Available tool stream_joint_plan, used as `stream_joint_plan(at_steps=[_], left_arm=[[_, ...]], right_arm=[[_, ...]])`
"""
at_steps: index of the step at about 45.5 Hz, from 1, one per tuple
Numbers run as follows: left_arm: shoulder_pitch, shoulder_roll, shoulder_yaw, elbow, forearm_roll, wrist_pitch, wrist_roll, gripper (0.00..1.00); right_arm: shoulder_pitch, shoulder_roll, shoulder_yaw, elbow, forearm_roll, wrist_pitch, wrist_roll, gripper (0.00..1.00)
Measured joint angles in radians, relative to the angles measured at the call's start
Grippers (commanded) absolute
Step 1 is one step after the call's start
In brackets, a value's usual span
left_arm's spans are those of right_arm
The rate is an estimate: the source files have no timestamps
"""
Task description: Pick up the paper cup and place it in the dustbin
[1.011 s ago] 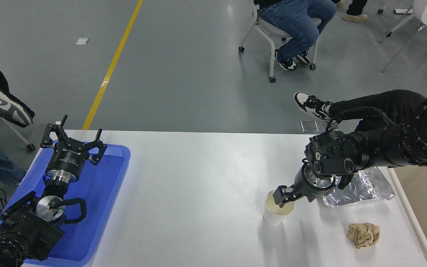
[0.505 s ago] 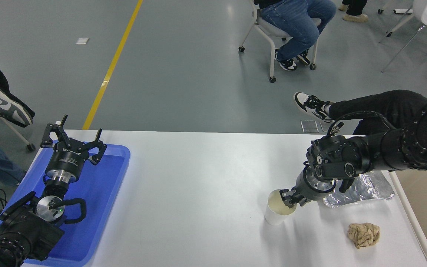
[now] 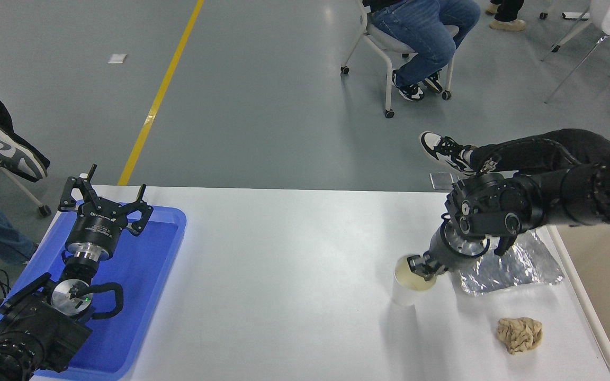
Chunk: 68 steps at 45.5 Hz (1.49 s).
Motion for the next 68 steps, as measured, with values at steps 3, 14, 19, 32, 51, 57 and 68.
stream_joint_plan(at_steps=[3, 14, 19, 32, 51, 57, 68], left_arm=[[0.0, 0.0, 0.0, 0.0, 0.0, 0.0, 0.0, 1.0], [0.001, 0.0, 0.0, -0.001, 0.0, 0.0, 0.001, 1.0], [0.001, 0.001, 0.0, -0.001, 0.0, 0.0, 0.001, 1.0], [0.002, 0.001, 0.0, -0.001, 0.0, 0.0, 0.002, 1.0], [0.002, 0.001, -0.001, -0.001, 0.0, 0.0, 0.002, 1.0], [0.002, 0.001, -0.001, -0.001, 0.0, 0.0, 0.002, 1.0], [0.002, 0.0, -0.001, -0.001, 0.0, 0.0, 0.0, 1.0]], right_arm=[[0.049, -0.016, -0.013, 0.03, 0.003, 0.02, 0.0, 0.0], [0.318, -0.06, -0.083, 0.17, 0.064, 0.103, -0.001, 0.0], [0.447, -0.07, -0.117, 0.239, 0.096, 0.137, 0.0, 0.0], [0.661, -0.079, -0.178, 0.33, 0.137, 0.205, -0.003, 0.0], [0.753, -0.081, -0.221, 0.36, 0.148, 0.231, -0.009, 0.0], [0.759, -0.083, -0.232, 0.361, 0.146, 0.234, -0.009, 0.0], [0.749, -0.113, -0.28, 0.345, 0.108, 0.237, -0.009, 0.0]])
